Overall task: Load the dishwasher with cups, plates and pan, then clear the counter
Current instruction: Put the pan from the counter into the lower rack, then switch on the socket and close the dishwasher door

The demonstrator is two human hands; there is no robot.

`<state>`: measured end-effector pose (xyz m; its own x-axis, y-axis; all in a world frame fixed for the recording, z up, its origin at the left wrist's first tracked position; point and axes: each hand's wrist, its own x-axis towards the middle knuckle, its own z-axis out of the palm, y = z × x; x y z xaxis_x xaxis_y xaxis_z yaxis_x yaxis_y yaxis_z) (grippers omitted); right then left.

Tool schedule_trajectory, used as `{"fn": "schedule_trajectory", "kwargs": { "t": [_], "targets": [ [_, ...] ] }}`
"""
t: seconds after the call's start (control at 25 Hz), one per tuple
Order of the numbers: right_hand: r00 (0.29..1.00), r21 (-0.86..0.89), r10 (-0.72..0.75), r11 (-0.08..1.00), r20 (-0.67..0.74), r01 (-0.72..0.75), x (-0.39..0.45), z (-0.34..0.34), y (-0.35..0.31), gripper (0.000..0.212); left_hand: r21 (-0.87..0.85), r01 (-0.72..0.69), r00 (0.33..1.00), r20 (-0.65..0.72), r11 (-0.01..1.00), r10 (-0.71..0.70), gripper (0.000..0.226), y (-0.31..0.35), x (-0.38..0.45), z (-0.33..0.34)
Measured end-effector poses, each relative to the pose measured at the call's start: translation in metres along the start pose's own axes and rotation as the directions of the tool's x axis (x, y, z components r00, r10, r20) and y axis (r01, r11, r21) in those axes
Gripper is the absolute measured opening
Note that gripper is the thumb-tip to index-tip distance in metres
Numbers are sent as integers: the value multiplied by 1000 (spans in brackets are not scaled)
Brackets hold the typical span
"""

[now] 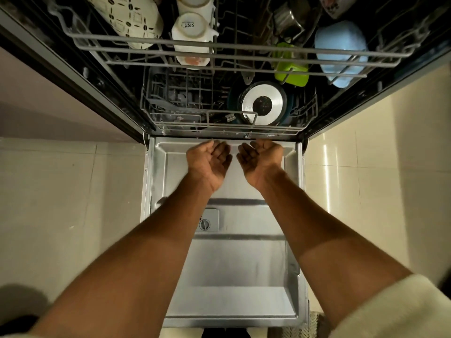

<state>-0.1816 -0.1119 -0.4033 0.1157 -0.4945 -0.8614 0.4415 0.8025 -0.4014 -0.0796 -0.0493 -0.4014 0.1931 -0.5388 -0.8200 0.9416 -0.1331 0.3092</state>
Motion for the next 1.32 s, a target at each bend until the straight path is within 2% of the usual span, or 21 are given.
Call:
{"fn": "schedule_trajectory", "kwargs": {
  "t": [0.2, 0.52, 0.72, 0.96, 1.12, 1.32],
  "targets": [
    [995, 37, 85, 996, -54, -83, -21, -55, 52, 43, -20, 66, 993, -94, 998, -68, 38, -50, -34, -60],
    [968, 111, 201, 976, -153, -186, -67, -163, 156, 46, -50, 140, 974, -174, 989, -147, 40, -113, -87, -183],
    [946, 131, 241, 967, -218, -217, -103, -239, 223, 51, -102, 173, 934, -298, 980, -196, 40, -164, -141, -272],
    [906, 103, 288, 957, -310, -269, -133, -330, 290, 45, -122, 188, 885, -410, 975, -222, 43, -226, -186, -377],
    [872, 140, 321, 947, -370, -290, -130, -390, 335, 54, -162, 215, 839, -474, 963, -267, 43, -263, -181, -434],
    [901, 304, 294, 932, -320, -196, -94, -422, 361, 75, -206, 169, 849, -465, 964, -248, 31, -280, -142, -468]
  ]
}}
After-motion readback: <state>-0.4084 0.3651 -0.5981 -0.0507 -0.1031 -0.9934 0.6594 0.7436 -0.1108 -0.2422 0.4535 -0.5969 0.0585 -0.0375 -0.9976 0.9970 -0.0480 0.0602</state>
